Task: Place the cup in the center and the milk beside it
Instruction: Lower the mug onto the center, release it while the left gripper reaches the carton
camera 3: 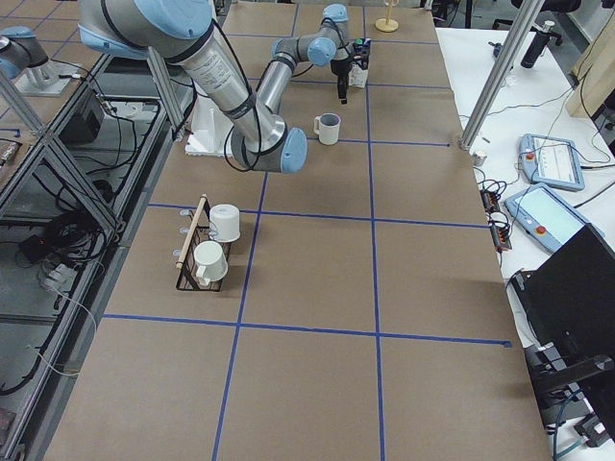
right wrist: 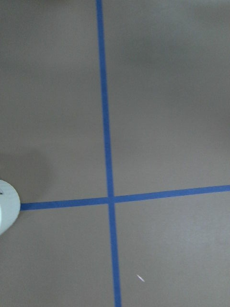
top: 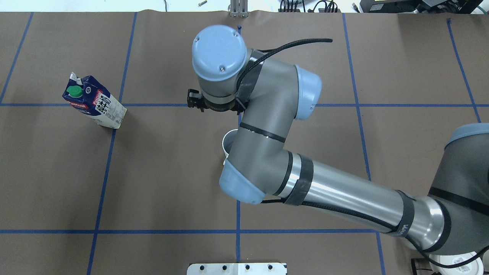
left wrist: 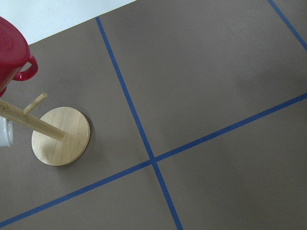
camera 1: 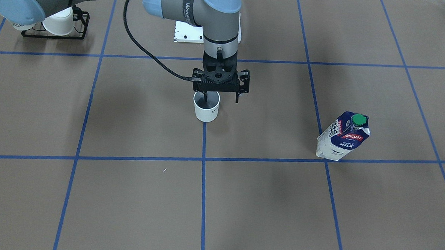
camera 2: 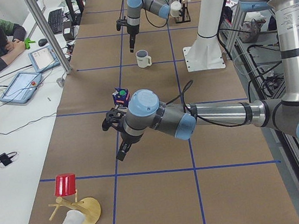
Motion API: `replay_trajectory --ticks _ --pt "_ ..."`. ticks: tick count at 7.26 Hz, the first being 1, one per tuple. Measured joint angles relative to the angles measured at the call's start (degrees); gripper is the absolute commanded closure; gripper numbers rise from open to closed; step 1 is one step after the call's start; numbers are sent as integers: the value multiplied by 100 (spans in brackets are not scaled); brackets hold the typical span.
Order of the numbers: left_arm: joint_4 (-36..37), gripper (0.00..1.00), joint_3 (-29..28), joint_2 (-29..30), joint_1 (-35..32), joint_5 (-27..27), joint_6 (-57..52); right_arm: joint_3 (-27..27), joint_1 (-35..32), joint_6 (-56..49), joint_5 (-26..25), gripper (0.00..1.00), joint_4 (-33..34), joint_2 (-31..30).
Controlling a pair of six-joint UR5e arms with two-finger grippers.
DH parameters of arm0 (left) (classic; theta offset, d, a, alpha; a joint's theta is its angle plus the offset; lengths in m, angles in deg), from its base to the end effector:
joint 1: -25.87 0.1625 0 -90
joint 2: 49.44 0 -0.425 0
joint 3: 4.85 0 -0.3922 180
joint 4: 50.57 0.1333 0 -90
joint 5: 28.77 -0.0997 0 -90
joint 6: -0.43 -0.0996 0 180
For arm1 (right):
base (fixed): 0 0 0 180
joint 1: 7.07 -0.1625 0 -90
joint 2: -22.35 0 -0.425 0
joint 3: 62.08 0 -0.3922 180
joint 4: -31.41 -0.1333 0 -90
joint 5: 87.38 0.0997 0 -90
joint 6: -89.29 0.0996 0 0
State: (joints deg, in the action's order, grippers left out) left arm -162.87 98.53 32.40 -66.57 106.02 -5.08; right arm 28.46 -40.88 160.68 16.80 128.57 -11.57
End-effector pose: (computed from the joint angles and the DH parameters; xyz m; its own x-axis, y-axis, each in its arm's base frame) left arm -0.0823 -0.4482 0.5641 0.7232 0.3787 -0.5775 -0.0318 0.8536 0.5199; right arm -0.5265 -0.4837 0.0592 0.6346 0.0526 0.7710 -0.1923 0.9770 0.0916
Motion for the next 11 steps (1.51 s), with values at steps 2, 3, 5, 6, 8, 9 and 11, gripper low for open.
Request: replay_trajectory --ticks 2,3,5,6,8,9,11 --pt "-48 2 69 31 8 125 0 222 -1001 -918 674 1 2 -374" --pt "-162 2 101 124 60 248 4 312 -1515 -1581 867 0 1 -784" --pt "-309 0 146 540 353 437 159 648 -2404 -3308 1017 0 -14 -1942" --pt "-314 0 193 769 586 463 557 709 -2876 -4298 1166 0 -15 -2453" --pt "48 0 284 1400 1261 427 1468 709 -3889 -6037 1846 0 -10 -3283" --pt "558 0 346 1840 1607 384 1821 709 -4340 -6728 2135 0 -13 -3782" --pt "1287 0 428 2478 2412 -167 2711 686 -4991 -8130 2019 0 -68 -4926"
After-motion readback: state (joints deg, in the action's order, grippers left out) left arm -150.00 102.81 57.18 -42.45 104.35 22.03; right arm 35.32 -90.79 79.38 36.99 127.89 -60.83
